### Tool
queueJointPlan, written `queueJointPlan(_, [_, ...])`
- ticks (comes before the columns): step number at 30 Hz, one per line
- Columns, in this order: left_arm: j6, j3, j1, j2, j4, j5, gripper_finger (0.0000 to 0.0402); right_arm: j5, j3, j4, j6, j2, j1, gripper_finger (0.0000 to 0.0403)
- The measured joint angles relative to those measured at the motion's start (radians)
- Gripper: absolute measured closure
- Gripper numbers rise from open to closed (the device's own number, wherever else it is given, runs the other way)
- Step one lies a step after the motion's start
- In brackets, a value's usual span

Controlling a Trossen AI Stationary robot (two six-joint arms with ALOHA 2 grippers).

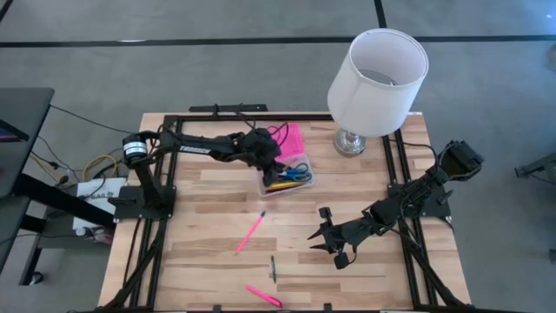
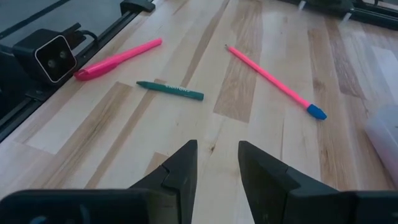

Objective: Pick & place school supplies into a supply box
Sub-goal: Put the yellow pencil into the pink supply box, then put the pink pencil into the pink supply box

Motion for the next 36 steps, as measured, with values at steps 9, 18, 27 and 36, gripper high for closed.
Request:
queueJointPlan(9, [0.037, 0.076, -0.017, 0.000, -0.077, -0.012, 0.0305, 0.000, 0.000, -0.021, 0.001, 0.000, 0.000, 0.0292])
queueJointPlan(18, [0.055, 0.143, -0.019, -0.001, -0.255, -0.066, 0.0275, 0.059, 0.000, -0.042, 0.004, 0.000, 0.000, 0.0292])
queueJointPlan(27, [0.092, 0.169, -0.088, -0.035, -0.544, -0.100, 0.0274, 0.080, 0.000, -0.075, 0.043, 0.000, 0.000, 0.0292])
queueJointPlan(36, [-0.002, 0.153, -0.331, -0.118, -0.673, -0.384, 0.0274, 0.069, 0.000, -0.006, -0.006, 0.000, 0.000, 0.0292])
